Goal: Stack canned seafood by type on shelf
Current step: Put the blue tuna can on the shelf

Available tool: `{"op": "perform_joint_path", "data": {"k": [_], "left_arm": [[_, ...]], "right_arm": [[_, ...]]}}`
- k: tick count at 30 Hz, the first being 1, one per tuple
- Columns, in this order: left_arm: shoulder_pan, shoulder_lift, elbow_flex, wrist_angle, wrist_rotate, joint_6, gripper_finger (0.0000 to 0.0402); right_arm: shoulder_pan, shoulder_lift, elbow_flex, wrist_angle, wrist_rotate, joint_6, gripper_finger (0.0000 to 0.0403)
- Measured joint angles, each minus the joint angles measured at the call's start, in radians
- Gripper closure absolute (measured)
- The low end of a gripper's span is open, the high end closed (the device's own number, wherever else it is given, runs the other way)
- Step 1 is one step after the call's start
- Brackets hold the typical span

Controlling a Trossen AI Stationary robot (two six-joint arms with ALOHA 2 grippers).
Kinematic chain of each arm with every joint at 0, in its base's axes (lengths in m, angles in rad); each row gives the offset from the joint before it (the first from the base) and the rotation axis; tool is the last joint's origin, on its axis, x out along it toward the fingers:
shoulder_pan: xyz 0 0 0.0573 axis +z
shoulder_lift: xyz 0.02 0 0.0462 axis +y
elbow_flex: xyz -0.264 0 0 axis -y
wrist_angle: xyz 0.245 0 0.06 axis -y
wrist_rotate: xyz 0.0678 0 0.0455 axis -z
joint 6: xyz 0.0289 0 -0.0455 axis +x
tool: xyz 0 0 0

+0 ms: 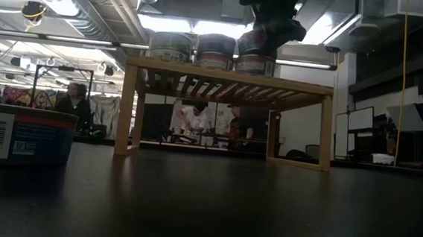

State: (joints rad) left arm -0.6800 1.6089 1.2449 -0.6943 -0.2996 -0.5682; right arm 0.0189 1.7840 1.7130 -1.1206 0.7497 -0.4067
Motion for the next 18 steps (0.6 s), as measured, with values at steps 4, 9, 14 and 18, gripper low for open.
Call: {"op": "perform_joint_path", "data": {"k": [4,9,14,18], "left_arm": [[0.0,0.0,0.0,0.0,0.0,0.0,0.0255],[0.0,0.0,0.0,0.0,0.0,0.0,0.0255],[0.0,0.0,0.0,0.0,0.0,0.0,0.0255],[0.0,0.0,0.0,0.0,0.0,0.0,0.0255]], "right_arm": [[0.0,0.0,0.0,0.0,-0.002,-0.026,0.0114],[0.0,0.0,0.0,0.001,-0.006,-0.043,0.0114],[-0.001,-0.001,0.0,0.001,-0.008,-0.057,0.0114],[-0.015,-0.018,-0.003,0.003,-0.039,-0.1,0.0114]]}}
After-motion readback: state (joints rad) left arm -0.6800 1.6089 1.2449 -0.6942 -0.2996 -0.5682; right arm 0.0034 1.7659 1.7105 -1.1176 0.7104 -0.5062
